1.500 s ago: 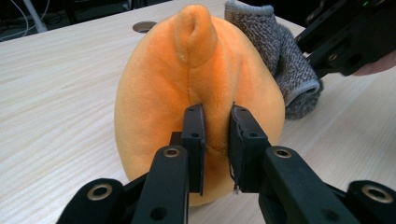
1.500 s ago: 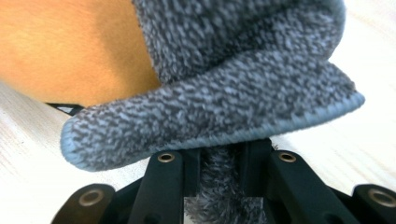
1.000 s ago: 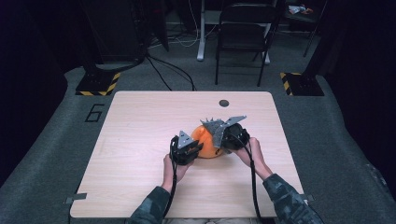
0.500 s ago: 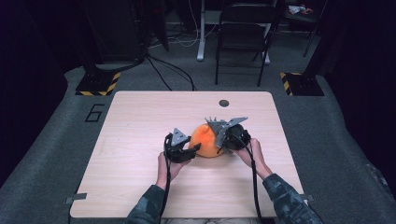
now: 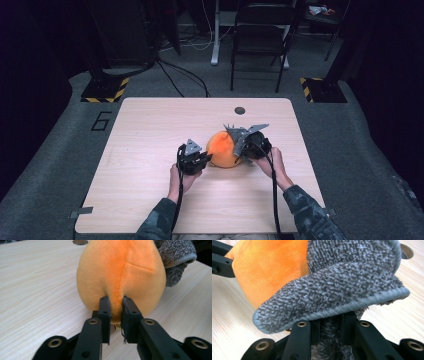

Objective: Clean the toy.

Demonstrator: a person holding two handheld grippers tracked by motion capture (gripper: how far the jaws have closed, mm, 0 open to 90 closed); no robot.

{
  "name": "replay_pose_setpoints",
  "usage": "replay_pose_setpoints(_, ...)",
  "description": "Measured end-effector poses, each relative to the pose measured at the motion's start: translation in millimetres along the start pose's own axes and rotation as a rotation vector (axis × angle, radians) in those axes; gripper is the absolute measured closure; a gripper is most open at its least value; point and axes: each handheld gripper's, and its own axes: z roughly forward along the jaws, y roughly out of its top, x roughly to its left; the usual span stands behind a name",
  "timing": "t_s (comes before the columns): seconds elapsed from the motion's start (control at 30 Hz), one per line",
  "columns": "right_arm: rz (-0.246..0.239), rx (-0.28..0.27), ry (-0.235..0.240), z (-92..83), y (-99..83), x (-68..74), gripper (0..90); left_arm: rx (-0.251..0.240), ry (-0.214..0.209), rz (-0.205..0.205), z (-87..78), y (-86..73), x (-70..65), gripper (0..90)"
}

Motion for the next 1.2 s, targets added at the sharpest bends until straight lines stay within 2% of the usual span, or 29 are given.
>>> replay_pose_setpoints(0.2, 0.036, -0.033, -0.009, -13.4, 5.6, -4.0, 76.0, -0.067, 0.062, 0.062, -11.7, 11.7, -7.1, 83.2)
replay_pose_setpoints(0.37, 0.01, -0.087, 0.003, -33.1, 16.8, 1.6, 76.3, -0.094, 0.115, 0.133, -21.5, 20.4, -13.9, 83.5)
replay_pose_setpoints(0.4, 0.008, -0.101, 0.001, -36.4, 18.6, 3.5, 76.3, -0.093, 0.116, 0.153, -20.7, 21.2, -16.4, 83.5)
replay_pose_setpoints(0.5, -0.013, -0.145, 0.009, -51.4, 26.5, 13.2, 76.3, -0.096, 0.093, 0.164, -15.9, 21.2, -24.9, 83.4)
replay_pose_setpoints(0.6, -0.051, -0.157, 0.017, -58.5, 32.1, 24.7, 76.3, -0.105, 0.078, 0.186, -11.7, 22.1, -31.6, 83.4)
replay_pose_setpoints(0.63, -0.079, -0.161, 0.017, -58.8, 33.9, 28.2, 76.3, -0.098, 0.066, 0.196, -10.4, 22.7, -34.2, 83.3)
replay_pose_setpoints(0.77, -0.1, -0.149, 0.039, -54.4, 36.5, 39.1, 76.3, -0.101, 0.044, 0.209, -6.0, 22.8, -39.1, 83.3)
replay_pose_setpoints(0.9, -0.084, -0.11, 0.048, -44.1, 36.0, 39.3, 76.5, -0.086, 0.019, 0.222, -2.9, 22.0, -42.2, 83.5)
replay_pose_setpoints(0.93, -0.077, -0.099, 0.05, -41.9, 35.9, 38.6, 76.6, -0.087, 0.024, 0.226, -1.8, 21.3, -42.5, 83.5)
replay_pose_setpoints(1.07, -0.064, -0.093, 0.023, -32.7, 34.9, 28.6, 77.3, -0.082, 0.025, 0.214, -1.7, 20.3, -39.4, 83.9)
replay_pose_setpoints(1.17, -0.018, -0.071, -0.036, -28.0, 30.2, 12.9, 77.3, -0.082, 0.024, 0.202, -2.6, 19.7, -37.3, 83.9)
replay_pose_setpoints(1.2, -0.003, -0.058, -0.07, -25.1, 26.6, 6.2, 77.3, -0.089, 0.026, 0.196, -2.2, 19.4, -37.2, 83.8)
